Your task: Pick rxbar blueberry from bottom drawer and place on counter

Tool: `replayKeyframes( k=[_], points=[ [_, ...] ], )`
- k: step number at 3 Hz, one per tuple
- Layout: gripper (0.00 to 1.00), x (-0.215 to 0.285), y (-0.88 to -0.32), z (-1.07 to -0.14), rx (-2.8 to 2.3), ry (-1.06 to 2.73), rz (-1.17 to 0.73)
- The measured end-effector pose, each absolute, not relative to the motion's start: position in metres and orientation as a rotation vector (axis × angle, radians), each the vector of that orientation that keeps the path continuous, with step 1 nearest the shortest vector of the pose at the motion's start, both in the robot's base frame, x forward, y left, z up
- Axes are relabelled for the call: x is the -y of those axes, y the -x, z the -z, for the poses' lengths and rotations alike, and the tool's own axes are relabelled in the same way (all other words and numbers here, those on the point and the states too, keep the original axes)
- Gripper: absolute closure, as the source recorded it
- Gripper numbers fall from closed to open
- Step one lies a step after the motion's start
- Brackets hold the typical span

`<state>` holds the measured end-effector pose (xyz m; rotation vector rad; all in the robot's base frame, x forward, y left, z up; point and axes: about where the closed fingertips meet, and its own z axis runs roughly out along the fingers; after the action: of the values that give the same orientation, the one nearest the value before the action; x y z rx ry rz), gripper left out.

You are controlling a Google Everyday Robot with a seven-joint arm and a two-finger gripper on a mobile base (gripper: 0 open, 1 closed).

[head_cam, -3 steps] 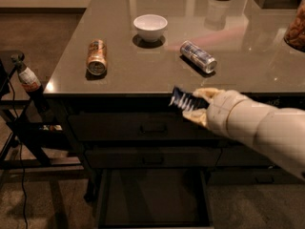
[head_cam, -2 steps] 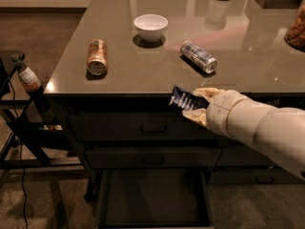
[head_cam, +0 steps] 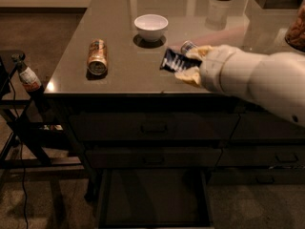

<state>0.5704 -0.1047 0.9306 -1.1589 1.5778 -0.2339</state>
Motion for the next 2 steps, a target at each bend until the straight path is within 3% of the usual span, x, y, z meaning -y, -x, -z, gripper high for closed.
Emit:
replayKeyframes(
  k=[2],
  points=[
    [1.0,0.0957,-0.5725,-0.9332,-1.567,1.168,0.228]
  ],
)
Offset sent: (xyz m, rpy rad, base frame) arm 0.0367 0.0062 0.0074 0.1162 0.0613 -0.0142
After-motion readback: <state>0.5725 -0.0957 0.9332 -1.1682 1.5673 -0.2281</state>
